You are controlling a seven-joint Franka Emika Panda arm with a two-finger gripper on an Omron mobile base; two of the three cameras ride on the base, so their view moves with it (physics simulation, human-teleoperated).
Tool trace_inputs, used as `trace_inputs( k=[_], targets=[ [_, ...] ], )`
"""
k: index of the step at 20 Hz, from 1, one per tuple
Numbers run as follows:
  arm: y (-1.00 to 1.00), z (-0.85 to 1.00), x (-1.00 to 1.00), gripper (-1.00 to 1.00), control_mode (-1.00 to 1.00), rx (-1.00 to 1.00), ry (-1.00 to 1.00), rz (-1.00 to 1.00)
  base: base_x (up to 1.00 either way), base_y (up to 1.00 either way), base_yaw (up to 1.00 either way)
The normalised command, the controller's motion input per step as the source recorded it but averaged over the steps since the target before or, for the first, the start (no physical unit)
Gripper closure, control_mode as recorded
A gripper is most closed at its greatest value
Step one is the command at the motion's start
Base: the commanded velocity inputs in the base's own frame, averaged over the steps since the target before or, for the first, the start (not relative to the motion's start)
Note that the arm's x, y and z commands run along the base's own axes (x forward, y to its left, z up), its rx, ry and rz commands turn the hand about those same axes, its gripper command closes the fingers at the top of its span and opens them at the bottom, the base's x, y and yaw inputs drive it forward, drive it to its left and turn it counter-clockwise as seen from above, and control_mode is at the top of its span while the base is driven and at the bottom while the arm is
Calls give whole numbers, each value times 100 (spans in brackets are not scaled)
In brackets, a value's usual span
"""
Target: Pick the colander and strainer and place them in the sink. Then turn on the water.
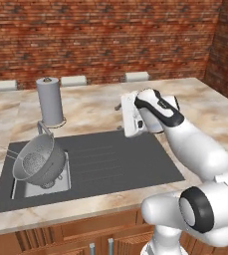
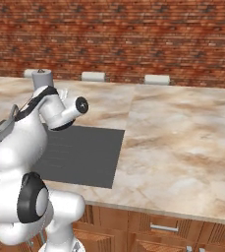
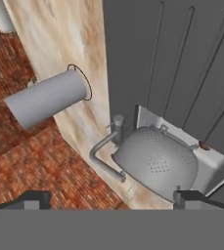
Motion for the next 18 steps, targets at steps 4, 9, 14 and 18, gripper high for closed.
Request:
trace_inputs(
  k=[4,9,14,18],
  targets=[
    [40,-4,46,-100,-100,9,32,0,0,0,0],
    [35,-6,31,-100,-100,13,30,0,0,0,0],
    [20,-9,9,-100,-100,14,17,0,0,0,0],
    [15,-9,0,-100,-100,10,4,0,0,0,0]
  ],
)
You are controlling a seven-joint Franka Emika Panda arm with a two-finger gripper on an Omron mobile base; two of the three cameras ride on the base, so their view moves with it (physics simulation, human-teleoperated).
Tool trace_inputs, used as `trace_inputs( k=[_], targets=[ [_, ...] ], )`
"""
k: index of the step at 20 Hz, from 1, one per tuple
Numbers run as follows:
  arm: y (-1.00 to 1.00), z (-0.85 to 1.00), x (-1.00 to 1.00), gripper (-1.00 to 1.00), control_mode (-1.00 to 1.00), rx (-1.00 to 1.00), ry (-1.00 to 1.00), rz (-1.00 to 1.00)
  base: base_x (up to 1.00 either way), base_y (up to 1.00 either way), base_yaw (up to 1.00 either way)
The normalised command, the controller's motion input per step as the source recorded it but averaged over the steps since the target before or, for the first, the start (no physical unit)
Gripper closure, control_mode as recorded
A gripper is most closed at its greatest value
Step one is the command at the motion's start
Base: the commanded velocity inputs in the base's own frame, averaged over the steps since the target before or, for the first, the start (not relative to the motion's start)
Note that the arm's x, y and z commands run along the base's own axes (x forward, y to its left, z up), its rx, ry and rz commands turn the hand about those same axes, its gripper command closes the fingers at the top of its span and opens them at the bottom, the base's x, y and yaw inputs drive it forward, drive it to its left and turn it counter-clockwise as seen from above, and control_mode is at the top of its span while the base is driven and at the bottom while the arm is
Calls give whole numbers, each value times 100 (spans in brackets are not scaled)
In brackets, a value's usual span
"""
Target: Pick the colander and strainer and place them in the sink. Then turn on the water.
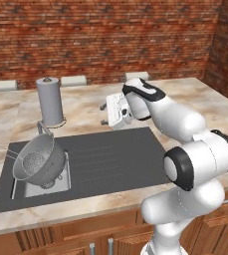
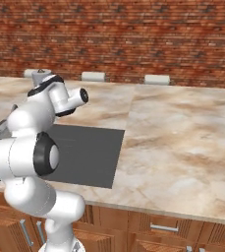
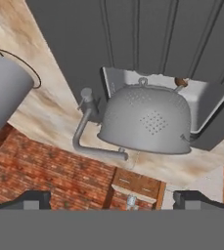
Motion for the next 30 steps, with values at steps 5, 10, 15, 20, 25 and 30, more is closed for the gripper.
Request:
trace_inputs(
  k=[5,10,15,20,25,30],
  targets=[
    [31,-27,0,-100,-100,2,13,0,0,0,0],
    [42,-32,1,-100,-100,0,17,0,0,0,0],
    [36,-25,9,-100,-100,0,18,0,0,0,0],
    [27,-22,7,-100,-100,1,12,0,0,0,0],
    [23,-20,6,-100,-100,3,9,0,0,0,0],
    [19,-17,6,-100,-100,8,3,0,0,0,0]
  ],
)
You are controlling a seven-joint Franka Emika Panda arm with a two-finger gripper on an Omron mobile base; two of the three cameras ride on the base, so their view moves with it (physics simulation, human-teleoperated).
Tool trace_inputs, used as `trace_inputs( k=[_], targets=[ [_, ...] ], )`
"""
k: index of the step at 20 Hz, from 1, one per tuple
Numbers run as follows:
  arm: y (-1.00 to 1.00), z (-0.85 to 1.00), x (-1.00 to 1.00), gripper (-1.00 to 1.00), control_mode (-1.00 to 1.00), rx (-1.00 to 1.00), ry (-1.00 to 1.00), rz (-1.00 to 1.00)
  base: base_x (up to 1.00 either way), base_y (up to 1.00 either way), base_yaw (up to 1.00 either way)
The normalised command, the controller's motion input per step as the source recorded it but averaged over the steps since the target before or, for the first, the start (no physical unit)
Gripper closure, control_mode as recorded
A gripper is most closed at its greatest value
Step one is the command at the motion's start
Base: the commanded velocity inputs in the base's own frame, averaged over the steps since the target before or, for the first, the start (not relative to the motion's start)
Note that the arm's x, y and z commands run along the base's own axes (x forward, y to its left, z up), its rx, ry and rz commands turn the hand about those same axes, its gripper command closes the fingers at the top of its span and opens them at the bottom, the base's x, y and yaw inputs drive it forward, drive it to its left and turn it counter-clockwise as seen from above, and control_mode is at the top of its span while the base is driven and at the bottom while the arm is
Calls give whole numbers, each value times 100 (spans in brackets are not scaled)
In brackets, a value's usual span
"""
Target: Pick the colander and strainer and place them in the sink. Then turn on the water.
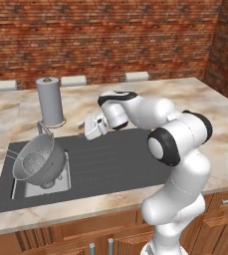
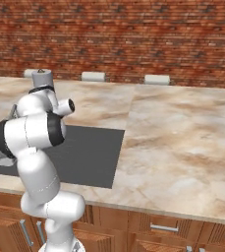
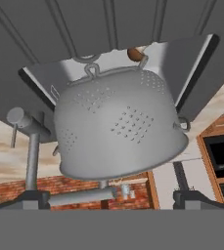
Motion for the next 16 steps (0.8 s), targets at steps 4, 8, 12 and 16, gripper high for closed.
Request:
trace_inputs(
  k=[4,8,12,16],
  targets=[
    [29,-19,11,-100,-100,8,1,0,0,0,0],
    [29,-21,18,-100,-100,4,0,0,0,0,0],
    [25,-18,26,-100,-100,3,2,0,0,0,0],
    [18,-10,38,-100,-100,3,3,0,0,0,0]
  ],
)
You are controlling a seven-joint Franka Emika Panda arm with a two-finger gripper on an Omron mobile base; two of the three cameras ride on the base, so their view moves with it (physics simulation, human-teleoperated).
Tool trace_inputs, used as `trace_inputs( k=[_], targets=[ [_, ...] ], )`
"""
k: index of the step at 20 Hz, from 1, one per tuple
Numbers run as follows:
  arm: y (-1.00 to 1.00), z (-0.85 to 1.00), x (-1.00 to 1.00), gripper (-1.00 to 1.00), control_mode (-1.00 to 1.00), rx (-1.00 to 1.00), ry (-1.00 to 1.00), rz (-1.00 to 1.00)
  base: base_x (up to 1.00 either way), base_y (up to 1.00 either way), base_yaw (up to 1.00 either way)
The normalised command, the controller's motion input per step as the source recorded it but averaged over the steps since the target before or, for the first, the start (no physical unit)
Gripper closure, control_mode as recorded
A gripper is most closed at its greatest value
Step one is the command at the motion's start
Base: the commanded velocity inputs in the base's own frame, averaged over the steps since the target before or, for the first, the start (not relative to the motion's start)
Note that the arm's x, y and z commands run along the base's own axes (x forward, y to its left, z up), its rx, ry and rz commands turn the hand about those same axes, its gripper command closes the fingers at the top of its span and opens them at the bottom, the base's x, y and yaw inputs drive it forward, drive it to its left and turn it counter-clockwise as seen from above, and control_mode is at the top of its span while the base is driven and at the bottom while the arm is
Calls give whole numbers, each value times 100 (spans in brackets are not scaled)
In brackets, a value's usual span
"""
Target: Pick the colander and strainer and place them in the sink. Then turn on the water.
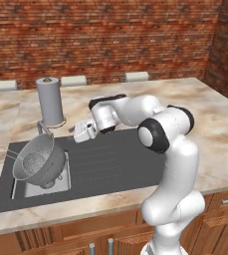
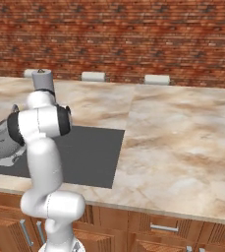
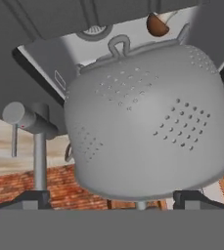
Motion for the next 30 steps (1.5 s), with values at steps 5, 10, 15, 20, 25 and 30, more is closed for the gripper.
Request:
trace_inputs(
  k=[5,10,15,20,25,30],
  targets=[
    [21,-15,51,-100,-100,1,5,0,0,0,0],
    [19,-24,42,-100,-100,0,5,0,0,0,0],
    [21,-24,45,-100,-100,0,6,0,0,0,0],
    [45,-23,54,-100,-100,0,2,0,0,0,0],
    [55,-26,50,-100,-100,0,1,0,0,0,0],
    [13,-15,31,-100,-100,0,2,1,0,0,0]
  ],
)
